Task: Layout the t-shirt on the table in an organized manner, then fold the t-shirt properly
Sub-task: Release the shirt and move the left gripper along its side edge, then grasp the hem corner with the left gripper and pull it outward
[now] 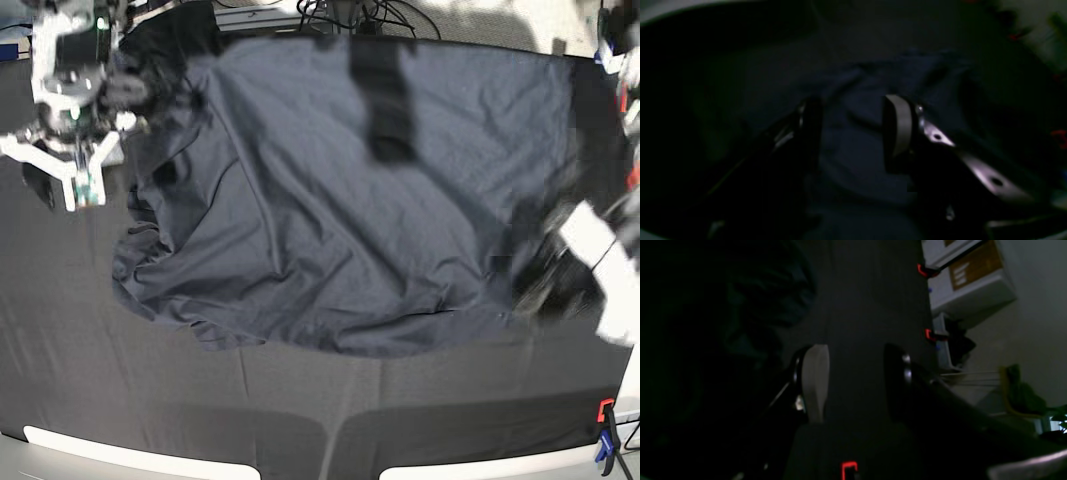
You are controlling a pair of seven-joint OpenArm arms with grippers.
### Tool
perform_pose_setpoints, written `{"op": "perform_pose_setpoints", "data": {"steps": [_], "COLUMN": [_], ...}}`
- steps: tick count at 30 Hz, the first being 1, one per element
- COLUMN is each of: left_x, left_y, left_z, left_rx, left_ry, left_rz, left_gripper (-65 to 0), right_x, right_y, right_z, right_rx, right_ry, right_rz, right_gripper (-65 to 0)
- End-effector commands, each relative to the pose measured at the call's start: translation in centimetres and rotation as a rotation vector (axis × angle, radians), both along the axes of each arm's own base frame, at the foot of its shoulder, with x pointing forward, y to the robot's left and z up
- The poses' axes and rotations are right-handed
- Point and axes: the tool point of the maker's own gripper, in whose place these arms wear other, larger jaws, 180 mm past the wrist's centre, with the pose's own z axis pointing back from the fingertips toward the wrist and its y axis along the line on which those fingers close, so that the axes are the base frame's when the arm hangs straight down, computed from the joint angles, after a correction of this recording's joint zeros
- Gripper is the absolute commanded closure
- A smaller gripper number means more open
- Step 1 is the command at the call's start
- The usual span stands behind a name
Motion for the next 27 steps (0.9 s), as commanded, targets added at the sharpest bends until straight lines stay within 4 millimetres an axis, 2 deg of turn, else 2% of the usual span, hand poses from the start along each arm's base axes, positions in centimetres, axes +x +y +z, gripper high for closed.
{"op": "perform_pose_setpoints", "data": {"steps": [1,4,7,11,18,22,27], "left_x": [1.2,4.0,6.5,10.3,16.1,18.1,18.3], "left_y": [-0.2,-0.9,-1.4,-1.1,0.7,1.5,0.7], "left_z": [2.2,2.4,1.3,-1.3,-5.7,-8.7,-12.4], "left_rx": [0.015,0.106,0.113,0.067,-0.038,-0.005,0.037], "left_ry": [-0.076,-0.086,-0.043,0.059,0.243,0.313,0.353], "left_rz": [0.007,0.045,0.052,0.065,0.154,0.228,0.264], "left_gripper": [-26.9,-26.9,-26.9,-26.9,-26.6,-26.6,-26.6], "right_x": [0.6,0.7,0.7,0.7,0.5,0.3,0.0], "right_y": [0.2,0.3,0.2,0.2,0.5,0.7,1.1], "right_z": [1.1,1.2,1.1,1.1,0.8,0.5,0.0], "right_rx": [-0.013,-0.015,-0.015,-0.015,0.007,0.032,0.065], "right_ry": [-0.035,-0.036,-0.032,-0.032,-0.033,-0.032,-0.029], "right_rz": [0.025,0.031,0.028,0.028,0.015,-0.001,-0.024], "right_gripper": [-26.5,-26.5,-26.5,-26.5,-26.5,-26.5,-26.5]}}
